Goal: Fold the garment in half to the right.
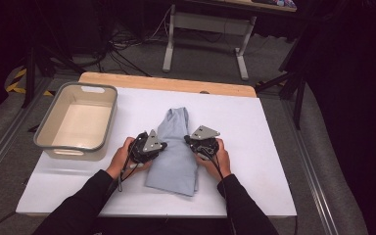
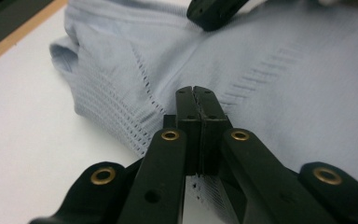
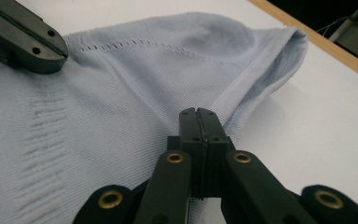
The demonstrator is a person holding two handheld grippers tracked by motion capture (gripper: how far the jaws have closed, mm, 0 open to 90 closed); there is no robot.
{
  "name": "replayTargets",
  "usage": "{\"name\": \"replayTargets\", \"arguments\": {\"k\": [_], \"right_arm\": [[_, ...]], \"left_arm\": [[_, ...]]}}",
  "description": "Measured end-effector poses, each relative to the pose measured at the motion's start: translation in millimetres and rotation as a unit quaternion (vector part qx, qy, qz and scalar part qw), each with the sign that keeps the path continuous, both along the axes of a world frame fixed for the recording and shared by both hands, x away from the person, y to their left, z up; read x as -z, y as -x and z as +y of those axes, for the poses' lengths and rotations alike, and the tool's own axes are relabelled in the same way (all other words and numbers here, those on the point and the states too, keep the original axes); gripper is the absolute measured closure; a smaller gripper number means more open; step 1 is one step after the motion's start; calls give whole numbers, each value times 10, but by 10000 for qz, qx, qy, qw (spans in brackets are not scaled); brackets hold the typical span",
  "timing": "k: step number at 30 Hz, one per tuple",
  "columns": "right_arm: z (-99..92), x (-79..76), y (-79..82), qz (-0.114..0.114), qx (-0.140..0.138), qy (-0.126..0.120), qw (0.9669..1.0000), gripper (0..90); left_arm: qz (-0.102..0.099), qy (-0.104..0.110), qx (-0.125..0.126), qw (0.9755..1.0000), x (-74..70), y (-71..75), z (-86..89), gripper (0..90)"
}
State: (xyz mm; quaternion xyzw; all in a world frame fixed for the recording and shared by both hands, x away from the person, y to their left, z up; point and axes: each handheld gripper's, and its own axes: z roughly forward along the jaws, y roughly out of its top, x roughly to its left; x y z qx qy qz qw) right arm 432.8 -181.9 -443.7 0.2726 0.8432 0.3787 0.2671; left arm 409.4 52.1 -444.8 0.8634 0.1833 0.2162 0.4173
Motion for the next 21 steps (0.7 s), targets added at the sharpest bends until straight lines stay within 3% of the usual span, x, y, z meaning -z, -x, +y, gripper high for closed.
{"name": "replayTargets", "arguments": {"k": [5, 10, 12, 17, 21], "right_arm": [[-45, -130, 72, -179, -89, -324, 9993, 900], [-28, -226, 166, -278, -171, -459, 9984, 900], [1, -227, 209, -229, -238, -407, 9986, 900], [51, -142, 284, -41, -324, -214, 9992, 900], [54, -22, 327, 161, -344, 22, 9993, 900]], "left_arm": [[-108, 105, 38, 9999, -108, 55, 30, 898], [-12, 139, 26, 9999, -102, 32, 48, 898], [-17, -39, 21, 10000, -68, 15, 29, 897], [223, -200, 148, 9994, 11, -16, -1, 898], [297, -343, 167, 9988, 73, -20, -30, 897]]}}
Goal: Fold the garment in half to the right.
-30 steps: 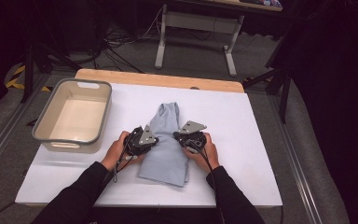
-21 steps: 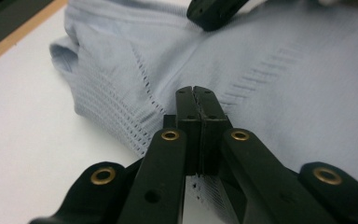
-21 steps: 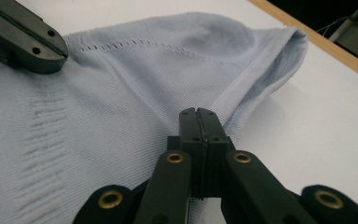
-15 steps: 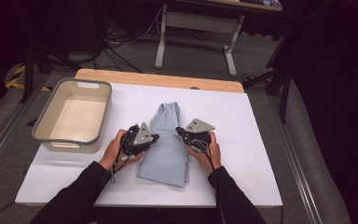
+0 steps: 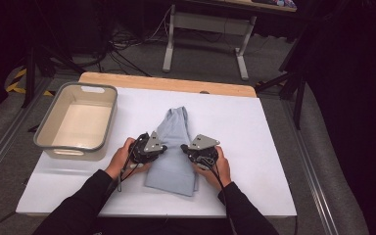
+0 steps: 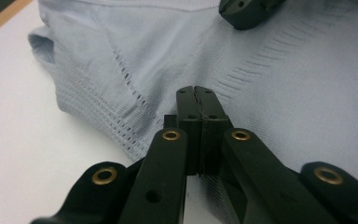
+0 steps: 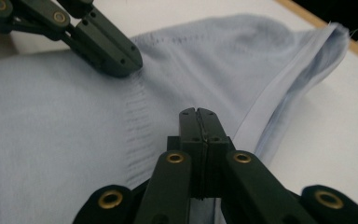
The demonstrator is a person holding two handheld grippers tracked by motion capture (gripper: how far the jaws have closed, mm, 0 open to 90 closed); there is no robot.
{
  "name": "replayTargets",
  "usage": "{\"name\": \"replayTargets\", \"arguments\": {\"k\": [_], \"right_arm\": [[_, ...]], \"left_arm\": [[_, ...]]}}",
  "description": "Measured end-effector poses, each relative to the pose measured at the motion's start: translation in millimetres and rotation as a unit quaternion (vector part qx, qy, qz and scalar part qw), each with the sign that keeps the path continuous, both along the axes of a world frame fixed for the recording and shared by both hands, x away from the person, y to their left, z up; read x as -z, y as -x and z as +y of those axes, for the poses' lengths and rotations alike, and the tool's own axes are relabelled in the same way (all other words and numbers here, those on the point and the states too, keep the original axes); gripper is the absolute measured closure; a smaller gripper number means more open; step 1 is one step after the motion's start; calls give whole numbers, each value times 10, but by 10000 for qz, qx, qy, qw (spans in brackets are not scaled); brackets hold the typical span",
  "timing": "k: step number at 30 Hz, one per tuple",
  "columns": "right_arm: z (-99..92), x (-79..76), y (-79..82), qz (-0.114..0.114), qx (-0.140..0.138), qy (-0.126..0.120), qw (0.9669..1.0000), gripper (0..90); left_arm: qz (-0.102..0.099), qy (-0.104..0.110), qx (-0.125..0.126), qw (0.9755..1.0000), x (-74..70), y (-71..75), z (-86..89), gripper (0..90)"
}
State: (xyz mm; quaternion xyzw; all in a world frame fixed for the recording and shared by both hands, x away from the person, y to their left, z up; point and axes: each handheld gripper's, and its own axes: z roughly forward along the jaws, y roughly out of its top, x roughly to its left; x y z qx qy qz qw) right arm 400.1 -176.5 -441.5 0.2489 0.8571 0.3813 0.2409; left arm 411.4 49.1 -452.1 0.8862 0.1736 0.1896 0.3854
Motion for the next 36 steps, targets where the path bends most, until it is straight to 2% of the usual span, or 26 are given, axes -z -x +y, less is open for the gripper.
{"name": "replayTargets", "arguments": {"k": [4, 9, 13, 15, 16, 19, 20, 22, 24, 27, 30, 35, 36], "right_arm": [[-35, 66, 13, 64, 42, 76, 9999, 900], [-47, 109, 13, -97, 165, 262, 9995, 900], [-60, 142, -8, -152, 242, 187, 9994, 900], [-70, 118, 4, -158, 264, 89, 9995, 900], [-86, 96, 17, -194, 266, 61, 9994, 899], [-147, 32, 40, -213, 293, -94, 9993, 884], [-190, 2, 57, -231, 357, -182, 9989, 849], [-249, -23, 87, -150, 370, -258, 9989, 817], [-297, -44, 131, -139, 366, -295, 9988, 801], [-346, -68, 184, -142, 413, -341, 9985, 727], [-389, -64, 217, -12, 421, -448, 9981, 673], [-394, 1, 205, 181, 523, -291, 9980, 596], [-403, 4, 187, 223, 544, -288, 9979, 561]], "left_arm": [[123, 2, 10, 9999, 34, -11, -2, 898], [114, -23, 5, 9999, 58, 15, -15, 899], [-27, -45, -17, 10000, 45, 45, -26, 898], [-178, -23, 3, 9998, 9, 86, -21, 886], [-192, 12, -12, 9998, -16, 110, -12, 855], [-311, 20, 28, 9995, -67, 159, 13, 841], [-397, 65, 31, 9992, -107, 210, 46, 824], [-372, 168, 131, 9991, -126, 300, 107, 792], [-435, 158, 163, 9988, -115, 385, 143, 778], [-389, 242, 243, 9987, -104, 468, 186, 716], [-440, 235, 276, 9984, -92, 572, 211, 660], [-410, 166, 422, 9981, -82, 694, 237, 627], [-320, 118, 571, 9978, -60, 756, 257, 597]]}}
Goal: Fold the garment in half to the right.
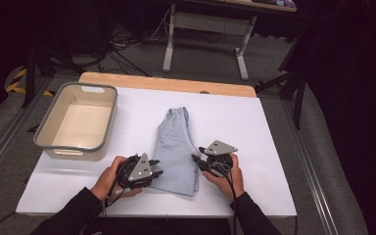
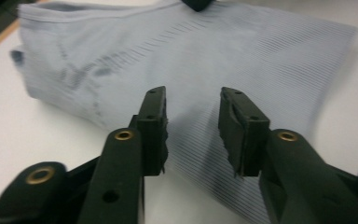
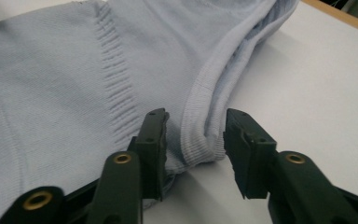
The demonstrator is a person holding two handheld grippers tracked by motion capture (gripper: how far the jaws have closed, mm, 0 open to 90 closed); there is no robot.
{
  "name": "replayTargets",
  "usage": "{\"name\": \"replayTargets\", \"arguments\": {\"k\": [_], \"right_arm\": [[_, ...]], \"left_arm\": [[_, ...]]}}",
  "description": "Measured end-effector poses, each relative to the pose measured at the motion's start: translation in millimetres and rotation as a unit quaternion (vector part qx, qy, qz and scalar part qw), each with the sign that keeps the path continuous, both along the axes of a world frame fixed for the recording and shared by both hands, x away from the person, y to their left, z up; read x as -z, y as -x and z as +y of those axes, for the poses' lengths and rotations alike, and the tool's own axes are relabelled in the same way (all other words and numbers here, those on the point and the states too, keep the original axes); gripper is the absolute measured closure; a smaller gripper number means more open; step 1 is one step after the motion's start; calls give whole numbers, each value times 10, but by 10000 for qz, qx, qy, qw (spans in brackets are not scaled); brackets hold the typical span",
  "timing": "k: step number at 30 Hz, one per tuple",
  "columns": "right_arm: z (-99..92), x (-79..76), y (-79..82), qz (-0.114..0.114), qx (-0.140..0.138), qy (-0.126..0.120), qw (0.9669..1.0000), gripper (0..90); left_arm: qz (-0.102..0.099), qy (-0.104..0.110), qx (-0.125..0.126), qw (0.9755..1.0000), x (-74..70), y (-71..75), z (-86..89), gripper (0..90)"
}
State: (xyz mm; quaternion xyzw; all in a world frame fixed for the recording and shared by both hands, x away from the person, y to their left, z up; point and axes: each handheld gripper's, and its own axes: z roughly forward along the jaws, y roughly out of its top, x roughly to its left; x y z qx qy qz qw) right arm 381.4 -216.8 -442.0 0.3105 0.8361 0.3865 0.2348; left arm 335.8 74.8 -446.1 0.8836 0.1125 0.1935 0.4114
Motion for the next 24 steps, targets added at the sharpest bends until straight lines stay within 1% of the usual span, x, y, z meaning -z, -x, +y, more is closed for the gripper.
{"name": "replayTargets", "arguments": {"k": [1, 2, 4, 6, 7, 8, 9, 10, 11, 12, 14, 15, 16, 17, 18, 19, 21, 24], "right_arm": [[-10, 4, -12, 10, 45, -19, 10000, 545], [-22, 13, -26, 73, 52, -96, 9999, 546], [-35, 38, -56, 244, 33, -145, 9996, 545], [-39, 80, -87, 423, -11, -176, 9989, 580], [-36, 95, -97, 480, -47, -196, 9986, 605], [-30, 103, -104, 506, -76, -206, 9985, 633], [-21, 102, -107, 477, -93, -169, 9987, 657], [-10, 94, -104, 441, -122, -114, 9989, 713], [6, 89, -92, 394, -143, -54, 9991, 763], [22, 88, -79, 355, -183, 6, 9992, 794], [52, 88, -61, 220, -184, 149, 9995, 820], [61, 84, -57, 180, -180, 176, 9995, 826], [64, 75, -56, 137, -175, 197, 9996, 831], [62, 59, -55, 94, -155, 166, 9997, 833], [60, 36, -52, 38, -112, 106, 9999, 835], [61, 22, -50, -4, -98, 100, 9999, 835], [69, -13, -43, -161, -61, 130, 9998, 836], [87, -48, -52, -292, -14, 196, 9994, 836]], "left_arm": [[27, -30, 26, 10000, 14, 27, 3, 598], [49, -67, 37, 10000, 26, 49, 5, 591], [119, -155, 114, 9997, 57, 78, 6, 583], [220, -287, 98, 9993, 110, 92, -13, 581], [235, -329, 107, 9991, 136, 95, -21, 580], [262, -295, 101, 9992, 148, 100, -21, 587], [260, -279, 133, 9992, 151, 91, -24, 598], [269, -284, 140, 9991, 148, 83, -24, 598], [327, -256, 107, 9991, 151, 83, -24, 600], [349, -235, 126, 9990, 154, 80, -24, 608], [337, -235, 133, 9991, 153, 81, -26, 621], [350, -236, 109, 9990, 149, 83, -25, 618], [308, -196, 112, 9993, 145, 81, -32, 607], [289, -157, 97, 9994, 132, 86, -37, 583], [249, -154, 92, 9995, 120, 87, -40, 580], [218, -115, 62, 9997, 106, 93, -44, 575], [232, 5, 92, 9997, 76, 96, -52, 559], [134, 57, 53, 9999, 36, 96, -57, 555]]}}
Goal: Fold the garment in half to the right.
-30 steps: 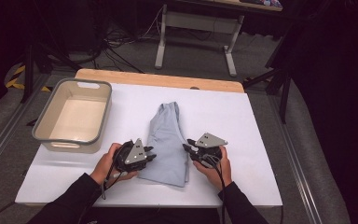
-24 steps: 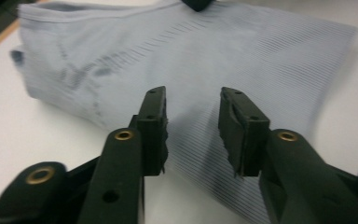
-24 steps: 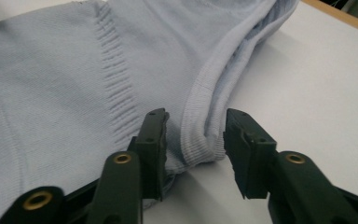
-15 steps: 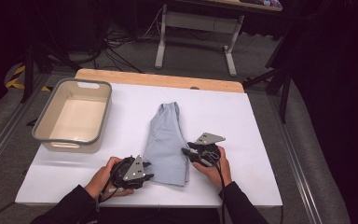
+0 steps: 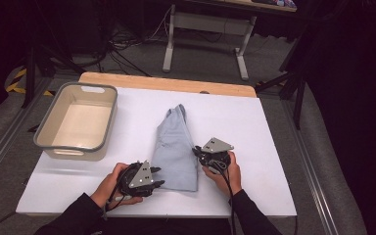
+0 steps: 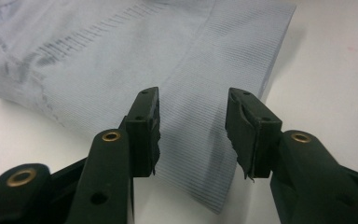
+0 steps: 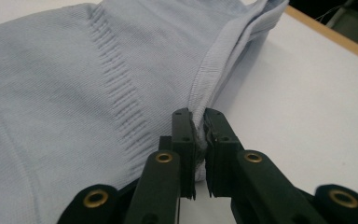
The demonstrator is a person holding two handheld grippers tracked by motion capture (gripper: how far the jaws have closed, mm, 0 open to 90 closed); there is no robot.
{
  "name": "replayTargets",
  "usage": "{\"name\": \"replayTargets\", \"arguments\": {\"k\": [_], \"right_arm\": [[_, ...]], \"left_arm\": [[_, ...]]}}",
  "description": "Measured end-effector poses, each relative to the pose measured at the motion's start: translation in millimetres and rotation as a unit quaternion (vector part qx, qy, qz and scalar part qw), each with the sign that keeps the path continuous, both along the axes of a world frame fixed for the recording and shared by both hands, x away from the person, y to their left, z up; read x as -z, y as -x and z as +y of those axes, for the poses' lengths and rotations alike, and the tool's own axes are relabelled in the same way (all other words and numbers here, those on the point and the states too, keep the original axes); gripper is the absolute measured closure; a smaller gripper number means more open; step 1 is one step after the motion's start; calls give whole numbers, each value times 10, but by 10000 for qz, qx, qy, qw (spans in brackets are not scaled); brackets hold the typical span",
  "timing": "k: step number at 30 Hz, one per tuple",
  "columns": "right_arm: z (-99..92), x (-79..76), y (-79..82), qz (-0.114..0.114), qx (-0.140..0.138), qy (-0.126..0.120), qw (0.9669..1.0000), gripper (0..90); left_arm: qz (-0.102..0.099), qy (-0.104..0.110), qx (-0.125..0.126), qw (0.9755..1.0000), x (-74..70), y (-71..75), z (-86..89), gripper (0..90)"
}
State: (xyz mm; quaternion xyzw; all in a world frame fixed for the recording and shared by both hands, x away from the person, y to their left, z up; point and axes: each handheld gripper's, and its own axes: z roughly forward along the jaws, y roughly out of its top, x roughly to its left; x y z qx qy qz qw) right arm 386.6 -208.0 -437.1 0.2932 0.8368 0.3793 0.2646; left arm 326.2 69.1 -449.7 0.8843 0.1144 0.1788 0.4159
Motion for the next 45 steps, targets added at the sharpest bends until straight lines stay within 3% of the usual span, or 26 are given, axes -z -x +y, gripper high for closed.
{"name": "replayTargets", "arguments": {"k": [3, 4, 9, 10, 11, 14, 18, 19, 21, 23, 27, 28, 31, 33, 34, 36, 38, 39, 43, 45], "right_arm": [[3, -17, -20, -92, 57, 30, 9999, 835], [7, 1, -41, -80, 103, 52, 9999, 834], [-1, 71, -74, 23, 91, 114, 9999, 831], [-1, 71, -74, 23, 91, 114, 9999, 831], [-11, 97, -79, 45, 102, 140, 9998, 829], [-17, 155, -82, 97, 131, 141, 9998, 823], [-33, 145, -78, 55, 149, 89, 9998, 812], [-35, 135, -71, 38, 151, 48, 9999, 813], [-36, 127, -65, 25, 162, 31, 9999, 813], [-36, 81, -45, -72, 158, -1, 9998, 799], [-38, 41, -23, -207, 205, -14, 9996, 753], [-42, 2, -8, -383, 295, -19, 9988, 696], [-64, -44, 5, -478, 376, -169, 9980, 721], [-63, -57, 22, -475, 269, -300, 9981, 769], [-63, -57, 22, -475, 269, -300, 9981, 769], [-12, -45, 53, -506, 103, -278, 9983, 804], [6, -39, 62, -537, 43, -269, 9982, 810], [50, -15, 66, -498, -79, -181, 9986, 827], [87, 44, 53, -410, -119, -33, 9991, 845], [111, 113, 26, -298, -146, 156, 9993, 852]], "left_arm": [[29, 44, 30, 10000, -12, -12, -1, 557], [83, -15, 10, 10000, 0, -12, -6, 636], [230, -300, 142, 9992, 129, -20, -72, 738], [230, -300, 142, 9992, 129, -20, -72, 749], [368, -190, 152, 9990, 143, -40, -59, 764], [415, -125, 167, 9989, 148, -53, -50, 764], [256, -171, 206, 9993, 97, -8, -44, 688], [120, -78, 193, 9997, 29, 3, -16, 685], [74, 27, 133, 9999, -14, -8, 7, 680], [-64, 405, -5, 9992, -156, -82, 88, 680], [-127, 654, -143, 9977, -251, -172, 121, 703], [-185, 685, -250, 9972, -280, -224, 118, 718], [-276, 662, -430, 9965, -290, -394, 77, 738], [-311, 504, -505, 9970, -255, -504, 18, 750], [-311, 504, -505, 9970, -255, -504, 18, 756], [-377, 385, -620, 9966, -197, -638, -74, 762], [-336, 426, -613, 9966, -184, -681, -100, 762], [-378, 355, -696, 9962, -155, -746, -153, 762], [-285, 283, -783, 9961, -80, -830, -204, 757], [-181, 239, -825, 9961, -32, -865, -216, 754]]}}
